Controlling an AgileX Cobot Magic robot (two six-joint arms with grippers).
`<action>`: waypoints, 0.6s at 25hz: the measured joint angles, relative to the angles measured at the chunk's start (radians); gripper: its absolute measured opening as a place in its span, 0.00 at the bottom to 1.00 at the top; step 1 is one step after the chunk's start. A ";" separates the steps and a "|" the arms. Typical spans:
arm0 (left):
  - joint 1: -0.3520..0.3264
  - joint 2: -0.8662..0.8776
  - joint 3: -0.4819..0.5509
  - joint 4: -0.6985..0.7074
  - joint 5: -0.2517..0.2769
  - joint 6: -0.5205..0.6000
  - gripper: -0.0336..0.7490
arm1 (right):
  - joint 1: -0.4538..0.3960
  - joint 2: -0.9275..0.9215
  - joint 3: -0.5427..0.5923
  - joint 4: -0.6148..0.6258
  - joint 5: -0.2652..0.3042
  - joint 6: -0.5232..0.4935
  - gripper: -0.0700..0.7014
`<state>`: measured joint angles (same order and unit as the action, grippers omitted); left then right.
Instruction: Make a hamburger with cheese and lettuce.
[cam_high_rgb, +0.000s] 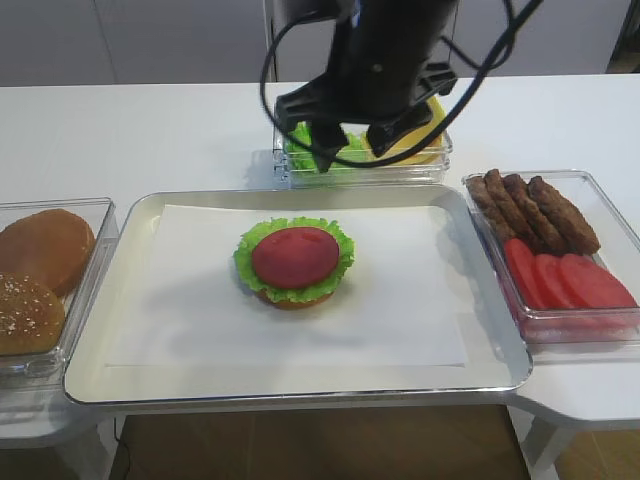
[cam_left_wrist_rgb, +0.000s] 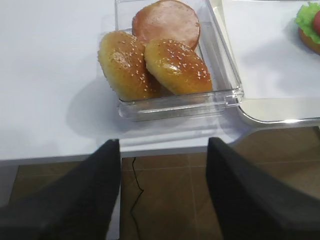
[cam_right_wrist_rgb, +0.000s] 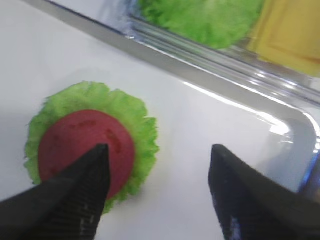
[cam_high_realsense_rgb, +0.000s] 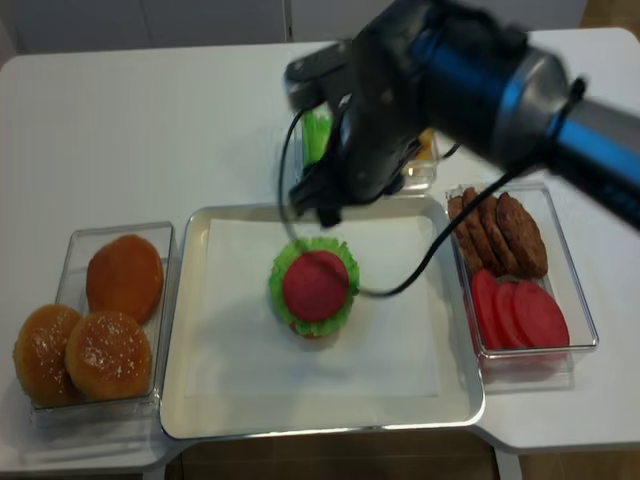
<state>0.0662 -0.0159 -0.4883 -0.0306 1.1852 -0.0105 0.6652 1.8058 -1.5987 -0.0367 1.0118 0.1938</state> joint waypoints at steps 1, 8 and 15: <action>0.000 0.000 0.000 0.000 0.000 0.000 0.56 | -0.032 -0.012 0.000 0.013 0.005 -0.013 0.72; 0.000 0.000 0.000 0.000 0.000 0.000 0.56 | -0.265 -0.069 0.002 0.103 0.066 -0.084 0.68; 0.000 0.000 0.000 0.000 0.000 0.000 0.56 | -0.454 -0.134 0.002 0.108 0.157 -0.118 0.67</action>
<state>0.0662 -0.0159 -0.4883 -0.0306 1.1852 -0.0105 0.2117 1.6715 -1.5965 0.0709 1.1691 0.0760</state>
